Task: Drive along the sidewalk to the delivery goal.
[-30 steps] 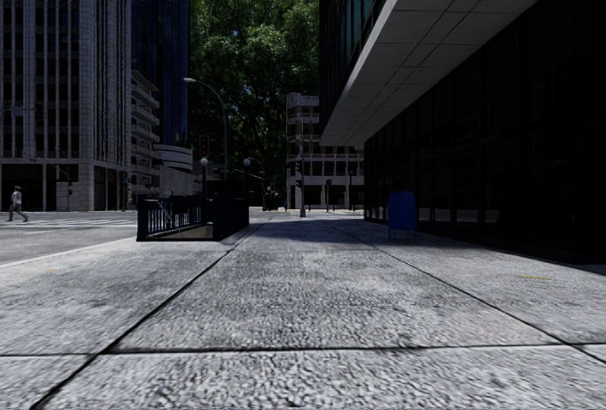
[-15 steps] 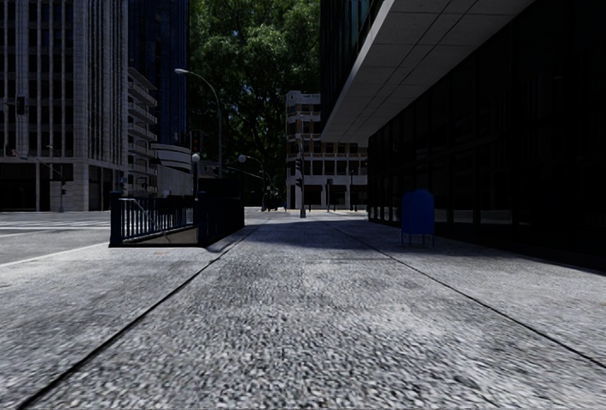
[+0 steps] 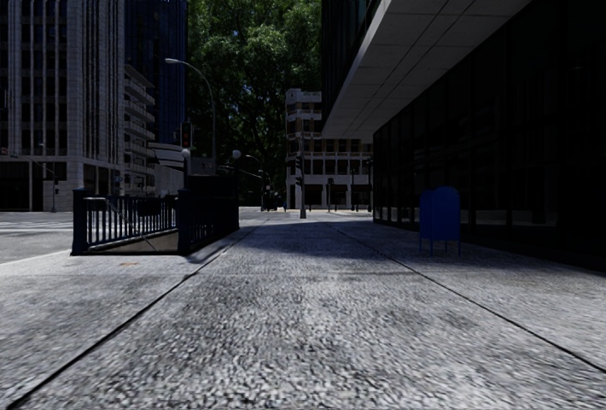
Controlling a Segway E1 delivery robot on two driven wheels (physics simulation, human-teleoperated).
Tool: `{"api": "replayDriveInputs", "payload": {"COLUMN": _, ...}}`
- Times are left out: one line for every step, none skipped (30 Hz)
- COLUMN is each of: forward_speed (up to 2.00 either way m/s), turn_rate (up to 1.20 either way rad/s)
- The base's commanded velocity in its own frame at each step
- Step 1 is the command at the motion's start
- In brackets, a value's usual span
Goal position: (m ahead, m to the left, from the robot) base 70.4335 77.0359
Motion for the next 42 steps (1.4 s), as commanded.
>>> {"api": "replayDriveInputs", "payload": {"forward_speed": 2.0, "turn_rate": 0.0}}
{"api": "replayDriveInputs", "payload": {"forward_speed": 2.0, "turn_rate": 0.0}}
{"api": "replayDriveInputs", "payload": {"forward_speed": 2.0, "turn_rate": 0.0}}
{"api": "replayDriveInputs", "payload": {"forward_speed": 2.0, "turn_rate": 0.0}}
{"api": "replayDriveInputs", "payload": {"forward_speed": 2.0, "turn_rate": 0.0}}
{"api": "replayDriveInputs", "payload": {"forward_speed": 2.0, "turn_rate": 0.0}}
{"api": "replayDriveInputs", "payload": {"forward_speed": 2.0, "turn_rate": 0.0}}
{"api": "replayDriveInputs", "payload": {"forward_speed": 2.0, "turn_rate": 0.0}}
{"api": "replayDriveInputs", "payload": {"forward_speed": 2.0, "turn_rate": 0.0}}
{"api": "replayDriveInputs", "payload": {"forward_speed": 2.0, "turn_rate": 0.12}}
{"api": "replayDriveInputs", "payload": {"forward_speed": 2.0, "turn_rate": 0.22}}
{"api": "replayDriveInputs", "payload": {"forward_speed": 2.0, "turn_rate": 0.22}}
{"api": "replayDriveInputs", "payload": {"forward_speed": 2.0, "turn_rate": 0.28}}
{"api": "replayDriveInputs", "payload": {"forward_speed": 2.0, "turn_rate": 0.32}}
{"api": "replayDriveInputs", "payload": {"forward_speed": 2.0, "turn_rate": 0.32}}
{"api": "replayDriveInputs", "payload": {"forward_speed": 2.0, "turn_rate": 0.32}}
{"api": "replayDriveInputs", "payload": {"forward_speed": 2.0, "turn_rate": 0.32}}
{"api": "replayDriveInputs", "payload": {"forward_speed": 2.0, "turn_rate": 0.22}}
{"api": "replayDriveInputs", "payload": {"forward_speed": 2.0, "turn_rate": 0.0}}
{"api": "replayDriveInputs", "payload": {"forward_speed": 2.0, "turn_rate": 0.0}}
{"api": "replayDriveInputs", "payload": {"forward_speed": 2.0, "turn_rate": 0.0}}
{"api": "replayDriveInputs", "payload": {"forward_speed": 2.0, "turn_rate": 0.0}}
{"api": "replayDriveInputs", "payload": {"forward_speed": 2.0, "turn_rate": 0.0}}
{"api": "replayDriveInputs", "payload": {"forward_speed": 2.0, "turn_rate": 0.0}}
{"api": "replayDriveInputs", "payload": {"forward_speed": 2.0, "turn_rate": 0.0}}
{"api": "replayDriveInputs", "payload": {"forward_speed": 2.0, "turn_rate": 0.0}}
{"api": "replayDriveInputs", "payload": {"forward_speed": 2.0, "turn_rate": 0.0}}
{"api": "replayDriveInputs", "payload": {"forward_speed": 2.0, "turn_rate": 0.0}}
{"api": "replayDriveInputs", "payload": {"forward_speed": 2.0, "turn_rate": 0.0}}
{"api": "replayDriveInputs", "payload": {"forward_speed": 2.0, "turn_rate": 0.0}}
{"api": "replayDriveInputs", "payload": {"forward_speed": 2.0, "turn_rate": 0.0}}
{"api": "replayDriveInputs", "payload": {"forward_speed": 2.0, "turn_rate": 0.0}}
{"api": "replayDriveInputs", "payload": {"forward_speed": 2.0, "turn_rate": 0.0}}
{"api": "replayDriveInputs", "payload": {"forward_speed": 2.0, "turn_rate": 0.0}}
{"api": "replayDriveInputs", "payload": {"forward_speed": 2.0, "turn_rate": 0.0}}
{"api": "replayDriveInputs", "payload": {"forward_speed": 2.0, "turn_rate": 0.0}}
{"api": "replayDriveInputs", "payload": {"forward_speed": 2.0, "turn_rate": 0.0}}
{"api": "replayDriveInputs", "payload": {"forward_speed": 2.0, "turn_rate": 0.0}}
{"api": "replayDriveInputs", "payload": {"forward_speed": 2.0, "turn_rate": 0.0}}
{"api": "replayDriveInputs", "payload": {"forward_speed": 2.0, "turn_rate": 0.0}}
{"api": "replayDriveInputs", "payload": {"forward_speed": 2.0, "turn_rate": 0.0}}
{"api": "replayDriveInputs", "payload": {"forward_speed": 2.0, "turn_rate": 0.0}}
